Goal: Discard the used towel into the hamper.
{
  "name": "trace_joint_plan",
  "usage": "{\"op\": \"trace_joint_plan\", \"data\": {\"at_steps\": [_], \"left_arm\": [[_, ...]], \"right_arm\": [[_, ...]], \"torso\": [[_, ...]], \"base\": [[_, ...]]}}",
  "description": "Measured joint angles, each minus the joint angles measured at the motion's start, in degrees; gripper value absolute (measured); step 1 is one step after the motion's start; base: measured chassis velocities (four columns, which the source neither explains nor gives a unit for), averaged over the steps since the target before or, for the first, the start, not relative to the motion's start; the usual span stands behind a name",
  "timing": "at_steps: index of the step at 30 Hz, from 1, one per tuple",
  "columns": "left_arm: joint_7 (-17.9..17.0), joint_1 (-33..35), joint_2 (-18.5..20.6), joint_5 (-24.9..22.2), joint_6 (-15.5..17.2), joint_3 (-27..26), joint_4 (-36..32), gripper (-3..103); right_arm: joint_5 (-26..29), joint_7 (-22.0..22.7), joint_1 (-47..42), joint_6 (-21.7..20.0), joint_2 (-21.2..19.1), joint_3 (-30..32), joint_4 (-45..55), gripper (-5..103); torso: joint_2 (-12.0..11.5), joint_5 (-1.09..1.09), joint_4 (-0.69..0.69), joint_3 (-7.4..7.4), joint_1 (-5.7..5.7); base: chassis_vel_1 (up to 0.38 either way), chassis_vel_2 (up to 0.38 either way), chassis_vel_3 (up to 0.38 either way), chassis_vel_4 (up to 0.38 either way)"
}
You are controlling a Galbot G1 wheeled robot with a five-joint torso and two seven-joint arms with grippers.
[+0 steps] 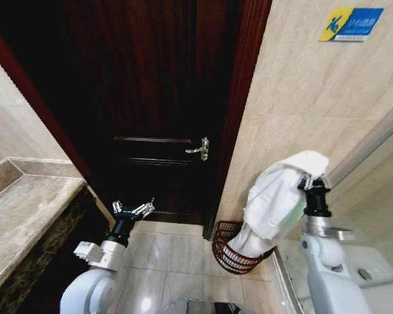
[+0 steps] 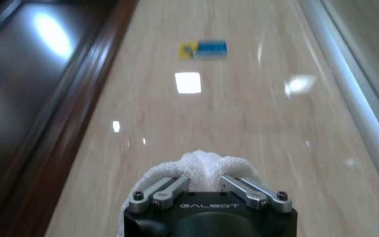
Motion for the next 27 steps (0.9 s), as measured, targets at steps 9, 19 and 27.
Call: {"op": "trace_joint_plan", "data": {"at_steps": [9,19,27], "left_arm": [[0.0,0.0,0.0,0.0,0.0,0.0,0.0,100],[0.0,0.0,0.0,0.0,0.0,0.0,0.0,100],[0.0,0.0,0.0,0.0,0.0,0.0,0.0,100]], "right_arm": [[-1.6,-1.7,2.0,4.7,3.4,-2.2,-11.5,5],[-4.4,-2.9,3.5,7.0,5.2,-2.6,-20.5,5],[-5.7,-2.4,4.8,9.6,6.0,-2.6,-27.8,5]], "torso": [[0.0,0.00,0.00,0.00,0.00],[0.0,-0.01,0.00,0.00,0.00],[0.0,0.00,0.00,0.00,0.00]], "base": [[0.000,0.000,0.000,0.000],[0.000,0.000,0.000,0.000],[0.000,0.000,0.000,0.000]]}}
